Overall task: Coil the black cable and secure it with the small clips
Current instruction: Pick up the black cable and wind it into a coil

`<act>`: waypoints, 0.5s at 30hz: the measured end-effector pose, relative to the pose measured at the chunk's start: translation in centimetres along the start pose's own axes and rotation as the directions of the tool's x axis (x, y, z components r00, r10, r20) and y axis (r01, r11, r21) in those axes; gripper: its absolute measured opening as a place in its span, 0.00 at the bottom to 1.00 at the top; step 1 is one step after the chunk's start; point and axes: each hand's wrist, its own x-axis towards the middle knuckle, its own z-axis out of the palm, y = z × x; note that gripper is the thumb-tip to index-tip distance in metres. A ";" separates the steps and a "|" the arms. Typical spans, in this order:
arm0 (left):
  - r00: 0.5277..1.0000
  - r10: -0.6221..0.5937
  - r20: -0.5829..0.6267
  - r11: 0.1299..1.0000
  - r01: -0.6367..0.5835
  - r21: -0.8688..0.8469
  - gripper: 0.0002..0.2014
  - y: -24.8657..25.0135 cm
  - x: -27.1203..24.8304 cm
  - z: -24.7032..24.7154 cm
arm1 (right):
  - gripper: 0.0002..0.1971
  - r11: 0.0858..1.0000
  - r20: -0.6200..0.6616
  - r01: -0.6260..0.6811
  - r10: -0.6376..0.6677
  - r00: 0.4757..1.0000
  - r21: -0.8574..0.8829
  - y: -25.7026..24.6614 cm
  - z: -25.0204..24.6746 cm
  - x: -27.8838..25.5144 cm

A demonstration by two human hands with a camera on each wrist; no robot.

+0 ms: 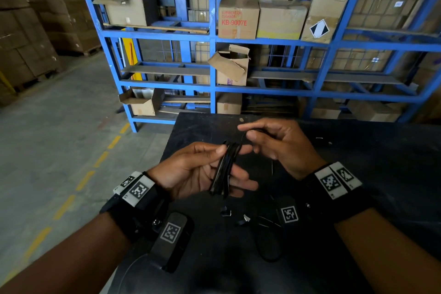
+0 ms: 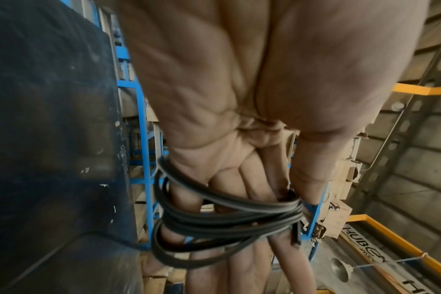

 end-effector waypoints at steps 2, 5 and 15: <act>0.999 0.015 0.029 0.999 -0.014 -0.033 0.23 0.0 0.3 0.4 | 0.15 0.995 0.012 -0.030 0.029 1.000 0.097 1.2 0.6 -0.1; 0.998 0.038 0.042 0.996 -0.034 -0.080 0.23 0.0 0.6 0.7 | 0.15 0.960 -0.007 -0.101 0.106 0.994 0.260 2.4 1.3 -0.3; 0.984 0.160 0.076 0.954 -0.135 -0.269 0.26 0.9 1.3 -0.3 | 0.13 0.808 -0.072 -0.279 0.367 0.927 0.519 6.3 4.1 -2.4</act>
